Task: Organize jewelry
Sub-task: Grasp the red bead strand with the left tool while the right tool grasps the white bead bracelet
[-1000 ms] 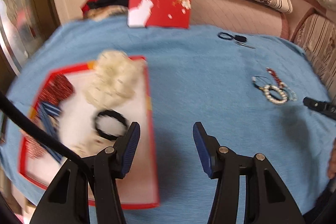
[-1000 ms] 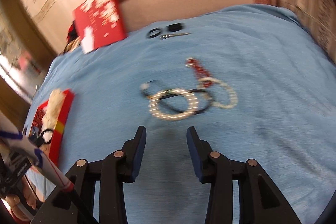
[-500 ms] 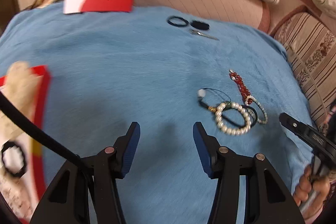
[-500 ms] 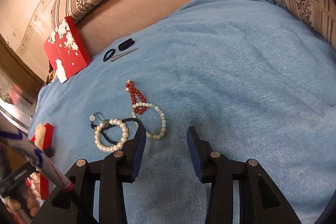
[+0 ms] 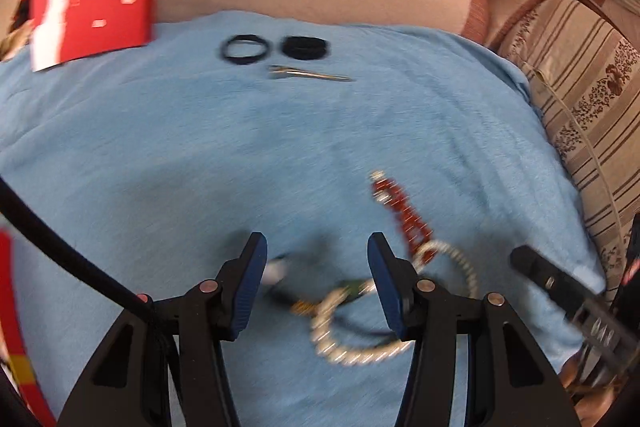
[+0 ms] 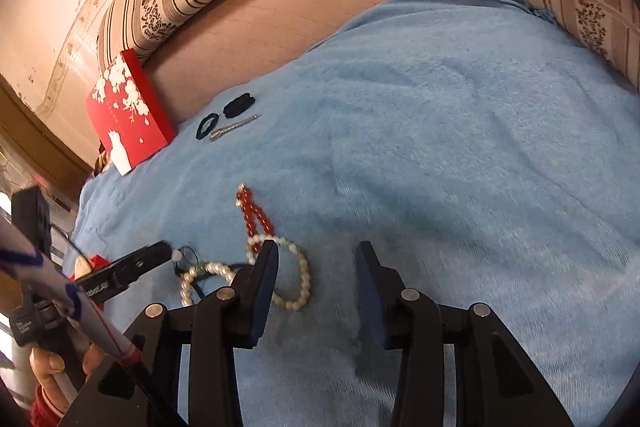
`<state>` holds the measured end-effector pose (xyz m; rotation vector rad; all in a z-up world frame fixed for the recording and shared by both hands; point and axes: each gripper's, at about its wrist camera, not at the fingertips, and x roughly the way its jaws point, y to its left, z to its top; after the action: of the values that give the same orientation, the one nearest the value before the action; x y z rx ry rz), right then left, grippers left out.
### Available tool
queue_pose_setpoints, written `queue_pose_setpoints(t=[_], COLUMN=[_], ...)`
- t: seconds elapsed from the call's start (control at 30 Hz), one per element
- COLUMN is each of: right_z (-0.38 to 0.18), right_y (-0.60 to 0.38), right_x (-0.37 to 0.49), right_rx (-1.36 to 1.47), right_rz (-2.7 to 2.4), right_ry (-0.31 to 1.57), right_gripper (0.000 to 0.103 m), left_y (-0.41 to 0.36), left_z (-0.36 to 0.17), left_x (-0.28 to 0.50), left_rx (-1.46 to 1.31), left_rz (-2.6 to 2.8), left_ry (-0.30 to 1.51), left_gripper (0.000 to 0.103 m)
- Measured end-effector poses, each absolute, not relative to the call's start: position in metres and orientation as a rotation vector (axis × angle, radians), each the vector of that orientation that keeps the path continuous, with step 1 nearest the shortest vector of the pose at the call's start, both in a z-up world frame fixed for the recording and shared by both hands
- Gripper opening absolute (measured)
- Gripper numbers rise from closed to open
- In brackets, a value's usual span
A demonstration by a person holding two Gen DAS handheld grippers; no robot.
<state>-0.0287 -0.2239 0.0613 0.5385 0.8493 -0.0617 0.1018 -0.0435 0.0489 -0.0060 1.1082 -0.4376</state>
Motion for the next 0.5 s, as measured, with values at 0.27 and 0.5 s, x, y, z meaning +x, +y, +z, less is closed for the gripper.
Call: queue_pose_setpoints(t=[0.27,0.5], right_z=[0.061,0.047], right_y=[-0.228,-0.222], right_x=[-0.026,-0.022], right_rx=[0.566,0.553], right_rz=[-0.031,0.030], right_ry=[0.845,0.894], right_gripper=[0.044,0.043], left_y=[-0.106,-0.117], left_z=[0.022,0.024], left_x=[0.133,0.133], left_rx=[0.014,0.049], left_rz=[-0.521,-0.537], left_ry=[1.203,1.213], left_gripper=[0.051,0.007])
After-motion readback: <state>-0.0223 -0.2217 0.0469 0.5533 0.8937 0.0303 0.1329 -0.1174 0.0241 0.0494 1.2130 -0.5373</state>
